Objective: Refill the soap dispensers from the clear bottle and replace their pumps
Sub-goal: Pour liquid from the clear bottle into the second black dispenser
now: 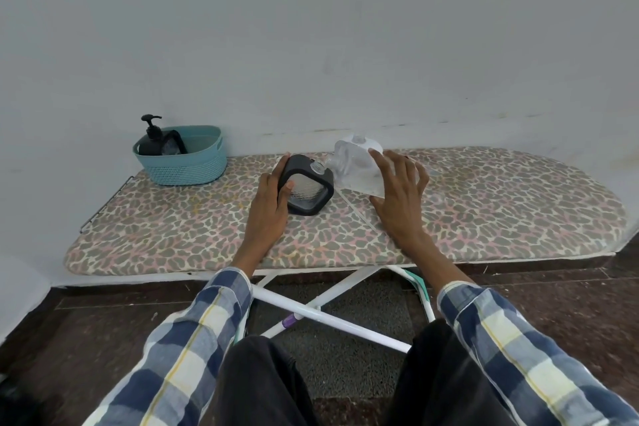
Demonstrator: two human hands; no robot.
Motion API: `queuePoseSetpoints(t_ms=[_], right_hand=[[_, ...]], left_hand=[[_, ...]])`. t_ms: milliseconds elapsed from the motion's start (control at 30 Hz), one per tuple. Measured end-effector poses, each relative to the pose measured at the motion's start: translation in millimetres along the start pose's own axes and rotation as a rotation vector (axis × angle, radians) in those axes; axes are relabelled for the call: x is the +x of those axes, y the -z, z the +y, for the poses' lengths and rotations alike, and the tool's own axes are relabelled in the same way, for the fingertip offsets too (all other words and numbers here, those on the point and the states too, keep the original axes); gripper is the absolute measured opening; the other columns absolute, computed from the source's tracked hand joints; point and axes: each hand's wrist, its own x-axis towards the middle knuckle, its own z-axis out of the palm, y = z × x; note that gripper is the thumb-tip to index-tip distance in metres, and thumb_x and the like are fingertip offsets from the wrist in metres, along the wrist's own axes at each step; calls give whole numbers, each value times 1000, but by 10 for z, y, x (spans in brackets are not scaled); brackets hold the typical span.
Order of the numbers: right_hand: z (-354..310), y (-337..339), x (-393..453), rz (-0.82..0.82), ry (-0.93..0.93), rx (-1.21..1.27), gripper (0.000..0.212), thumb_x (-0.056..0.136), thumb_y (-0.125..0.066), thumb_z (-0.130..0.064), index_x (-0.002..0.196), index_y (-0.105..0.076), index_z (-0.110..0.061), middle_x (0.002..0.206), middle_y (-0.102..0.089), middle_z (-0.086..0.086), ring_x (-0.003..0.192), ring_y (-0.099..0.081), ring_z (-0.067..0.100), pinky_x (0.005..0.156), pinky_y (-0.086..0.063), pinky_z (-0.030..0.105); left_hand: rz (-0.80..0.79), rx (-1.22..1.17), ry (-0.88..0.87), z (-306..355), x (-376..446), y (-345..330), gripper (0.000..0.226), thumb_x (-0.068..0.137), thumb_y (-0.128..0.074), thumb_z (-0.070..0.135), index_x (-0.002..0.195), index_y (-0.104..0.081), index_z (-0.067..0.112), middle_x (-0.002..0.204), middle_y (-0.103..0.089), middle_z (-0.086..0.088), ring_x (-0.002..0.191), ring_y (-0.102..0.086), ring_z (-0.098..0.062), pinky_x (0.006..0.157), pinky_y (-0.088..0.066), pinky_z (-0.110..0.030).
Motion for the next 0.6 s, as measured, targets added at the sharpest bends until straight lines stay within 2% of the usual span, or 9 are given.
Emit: queuePoseSetpoints(t_ms=[100,233,467,600], right_hand=[[4,-14,1,1,-13,-9,111,71,-95,-18,162,-33,-35,154,-46,4,147,-41,26,124,-23,54],[4,-19,9,12,-15,1,112,71,-95,-17,162,-32,-36,154,-46,4,147,-40,27,124,-24,55],[-2,7,18,36,-17,13,110,70,-92,-9,159,-34,-36,152,-49,5,145,-41,27,122,-24,55],[-24,27,15,12,-23,5,112,69,-89,-2,159,-33,-36,153,-49,6,145,-40,28,122,-23,54]], left_hand=[[8,9,-19,-4,9,-7,53,116,-31,58,168,-23,53,146,-53,-2,111,-50,3,89,-42,-20],[17,14,-37,-24,26,-10,53,115,-30,60,167,-22,54,137,-53,-1,105,-58,-8,79,-41,-9],[29,23,-50,-23,19,4,54,115,-29,62,168,-21,55,131,-54,-1,102,-60,-13,81,-48,-23],[35,44,-72,-27,19,8,56,115,-30,60,169,-22,52,127,-54,-2,95,-59,-10,75,-44,-12]])
